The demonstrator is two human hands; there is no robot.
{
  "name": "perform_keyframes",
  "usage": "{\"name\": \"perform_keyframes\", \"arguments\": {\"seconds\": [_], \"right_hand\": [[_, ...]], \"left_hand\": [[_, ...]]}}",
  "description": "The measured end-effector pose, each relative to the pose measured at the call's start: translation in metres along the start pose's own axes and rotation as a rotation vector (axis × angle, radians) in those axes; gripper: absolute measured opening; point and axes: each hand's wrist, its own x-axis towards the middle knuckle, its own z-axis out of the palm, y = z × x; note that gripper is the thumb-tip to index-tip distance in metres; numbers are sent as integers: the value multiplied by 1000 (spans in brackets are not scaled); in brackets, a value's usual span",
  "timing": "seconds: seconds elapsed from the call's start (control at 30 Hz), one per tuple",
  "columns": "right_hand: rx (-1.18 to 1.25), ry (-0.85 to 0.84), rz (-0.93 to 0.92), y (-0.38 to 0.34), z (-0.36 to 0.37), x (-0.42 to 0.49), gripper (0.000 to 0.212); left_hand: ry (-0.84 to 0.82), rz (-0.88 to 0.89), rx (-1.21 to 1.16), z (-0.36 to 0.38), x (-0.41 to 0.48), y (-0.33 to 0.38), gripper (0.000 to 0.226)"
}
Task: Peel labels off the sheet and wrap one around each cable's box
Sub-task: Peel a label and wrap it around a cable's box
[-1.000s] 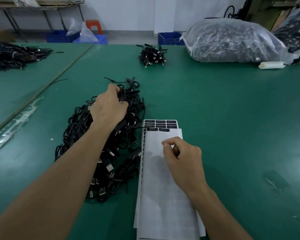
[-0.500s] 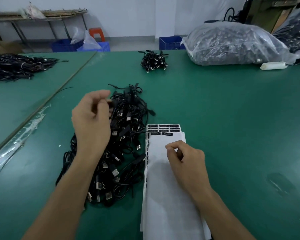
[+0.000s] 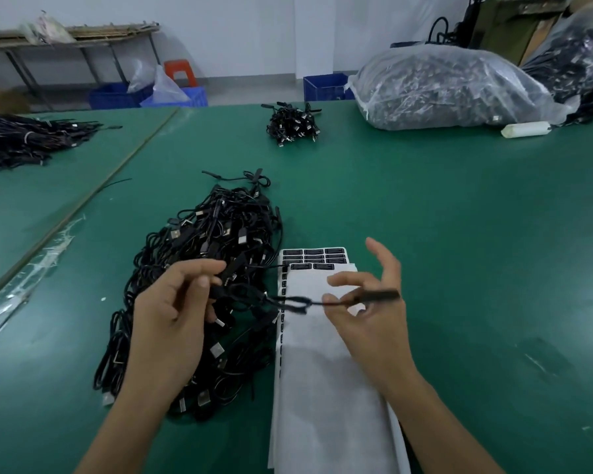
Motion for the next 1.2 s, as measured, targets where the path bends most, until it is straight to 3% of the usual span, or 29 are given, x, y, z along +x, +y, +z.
{"name": "perform_keyframes", "arguments": {"seconds": [0.23, 0.4, 0.47, 0.6, 0.67, 0.73, 0.8, 0.87, 1.0, 1.2], "right_hand": [[135, -283, 239, -8, -20, 1, 45], [258, -350, 373, -22, -32, 2, 28], [170, -412, 333, -22, -34, 0, 24], [-165, -519, 212, -21, -33, -7, 44], [-395, -532, 97, -20, -28, -10, 40], [-475, -546, 61, -18, -23, -11, 32], [-478, -538, 63, -16, -22, -12, 21], [-470, -515, 40, -14, -22, -12, 18], [-339, -417, -24, -14, -22, -11, 26], [-232, -332, 47, -10, -24, -9, 23]], "left_hand": [[159, -20, 187, -2, -5, 6, 38], [240, -21, 225, -3, -6, 5, 30], [247, -1, 249, -3, -6, 3, 26], [254, 92, 352, -3, -7, -1, 21], [293, 140, 478, -2, -9, -1, 19], [339, 271, 621, 2, -10, 3, 18], [256, 449, 645, 9, -12, 7, 19], [44, 546, 600, 20, -19, 13, 18], [-366, 464, 636, 47, -33, 25, 34], [-555, 347, 574, 57, -26, 16, 36]]}}
